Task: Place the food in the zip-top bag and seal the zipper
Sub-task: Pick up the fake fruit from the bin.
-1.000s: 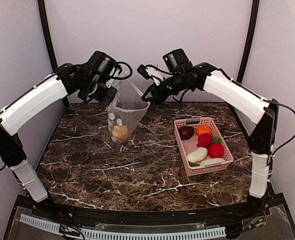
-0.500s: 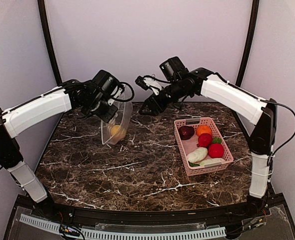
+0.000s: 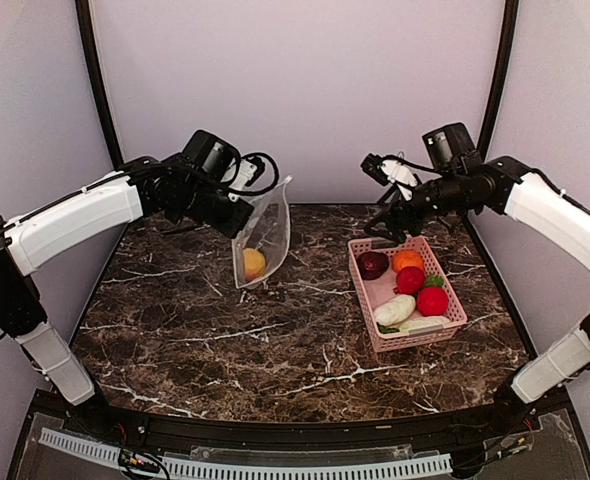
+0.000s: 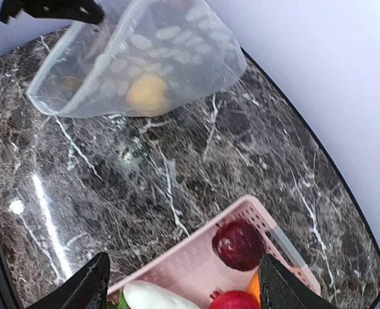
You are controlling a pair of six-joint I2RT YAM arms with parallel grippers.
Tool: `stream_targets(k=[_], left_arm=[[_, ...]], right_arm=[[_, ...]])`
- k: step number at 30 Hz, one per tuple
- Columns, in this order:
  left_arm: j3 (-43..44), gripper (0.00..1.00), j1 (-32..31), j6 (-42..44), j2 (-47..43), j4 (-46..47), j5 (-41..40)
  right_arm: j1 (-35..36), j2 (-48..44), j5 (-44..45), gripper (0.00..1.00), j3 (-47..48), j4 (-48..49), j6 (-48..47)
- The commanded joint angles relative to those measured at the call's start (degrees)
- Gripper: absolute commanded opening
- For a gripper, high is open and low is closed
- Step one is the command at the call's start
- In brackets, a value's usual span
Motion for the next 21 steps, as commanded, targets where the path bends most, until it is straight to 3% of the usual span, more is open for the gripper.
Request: stream_targets(k=[1,5,11,15,21], left_arm=[[-0.7,0.01,0.4,-4.5,1.3,6.3,14.5],[-4.8,0.01,0.4,-5.6,0.0,11.5,16.4],[-14.1,0.01,1.1,-6.6,-5.3,20.0,18.3],[-17.5,0.01,1.1,-6.2,-7.9,21.4,19.2],[-19.6,0.01,1.1,-4.2,-11.7,20.2,14.2]], right_arm=[[-6.5,-2.1,-1.4,0.74,-6.4,-0.5,-4.7],[-9.3,-2.9,-0.8,0.67,-12.3,-1.9,-7.2],[-10.3,0.2,4.5,0.64,-14.9,-3.1,-7.4],[-10.8,3.8,5.8,0.63,-13.4,-3.8,-6.9],[-11.1,9.8,11.2,0.62,-10.9,-4.4,-6.9]])
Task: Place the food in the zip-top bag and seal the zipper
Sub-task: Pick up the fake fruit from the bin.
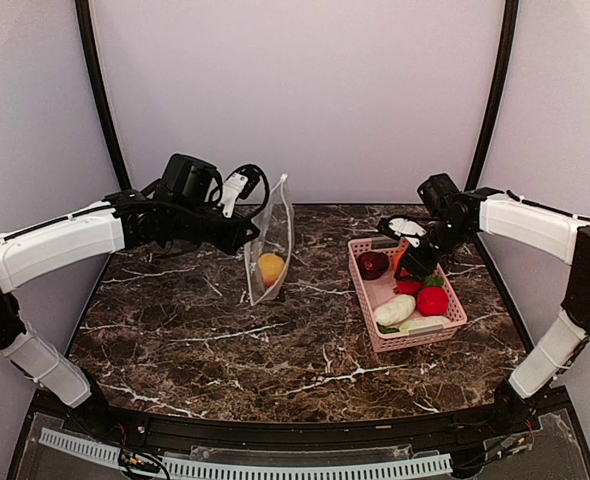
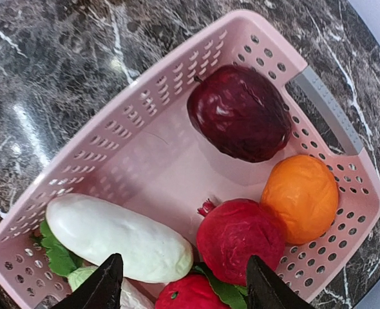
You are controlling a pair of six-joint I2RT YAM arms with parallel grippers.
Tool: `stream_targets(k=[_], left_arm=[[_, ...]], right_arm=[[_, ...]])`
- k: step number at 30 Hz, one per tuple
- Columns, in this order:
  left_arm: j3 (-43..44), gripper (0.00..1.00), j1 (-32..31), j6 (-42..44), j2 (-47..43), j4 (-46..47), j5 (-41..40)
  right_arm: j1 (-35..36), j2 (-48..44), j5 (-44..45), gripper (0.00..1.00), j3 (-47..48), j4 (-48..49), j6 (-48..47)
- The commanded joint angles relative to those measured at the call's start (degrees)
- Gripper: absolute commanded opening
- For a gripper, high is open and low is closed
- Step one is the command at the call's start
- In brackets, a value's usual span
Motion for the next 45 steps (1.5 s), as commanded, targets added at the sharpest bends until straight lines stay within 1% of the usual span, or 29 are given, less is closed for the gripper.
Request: stream_targets(k=[1,4,7,14,18,21,26,29,31,34,36,39,45], left_arm=[[-2.1,0.01,0.3,1.4,-4.5,1.5,-3.8],[-2.6,0.01,0.3,1.4,-5.0,1.8,-4.0],[-2.6,0.01,0.3,1.2,-5.1,1.9,-3.6],[-2.6,0.01,0.3,0.8,-4.4,1.8,-2.6],[-2.8,0.01,0.3,0.6,-4.0,2.0,-2.6],[-2.5,0.01,0.3,0.8,-3.6,1.6,-2.8],[-2.7,0.01,0.3,1.0,-3.4,1.6,-3.0],[-2.4,0.01,0.3,1.1,-3.2,1.4,-2.7],[-2.5,0.01,0.3,0.9,-3.3,1.5,-2.5],[-2.6,0.01,0.3,0.9,-3.2,1.7,-2.5],[-2.6,0.01,0.3,0.8,-3.1,1.6,-2.3],[-2.7,0.01,0.3,0.7,-2.9,1.8,-2.1],[-2.6,0.01,0.3,0.6,-2.4,1.6,-1.7]], right_arm=[[-0.5,4.0,5.1,0.62,3.1,-1.2,0.2],[-0.5,5.9,6.6,0.62,3.8,-1.7,0.8],[-0.7,6.9,7.7,0.64,3.6,-1.5,1.6],[-1.8,8.9,10.9,0.74,2.5,-0.1,2.8],[-3.3,10.5,10.5,0.75,2.8,0.4,4.4],[-4.2,11.9,9.3,0.73,3.2,0.8,5.0],[-4.3,13.7,6.4,0.71,2.8,0.9,5.9],[-4.3,14.3,6.1,0.72,2.7,1.4,6.1],[-4.3,14.8,5.2,0.76,2.7,1.3,6.3],[-4.3,15.5,3.7,0.87,2.9,1.0,6.3],[-4.3,16.1,3.8,0.89,3.4,1.2,6.6],[-4.3,16.6,3.3,0.87,3.7,1.4,7.3],[-4.3,14.3,3.7,0.76,4.1,1.8,7.5]])
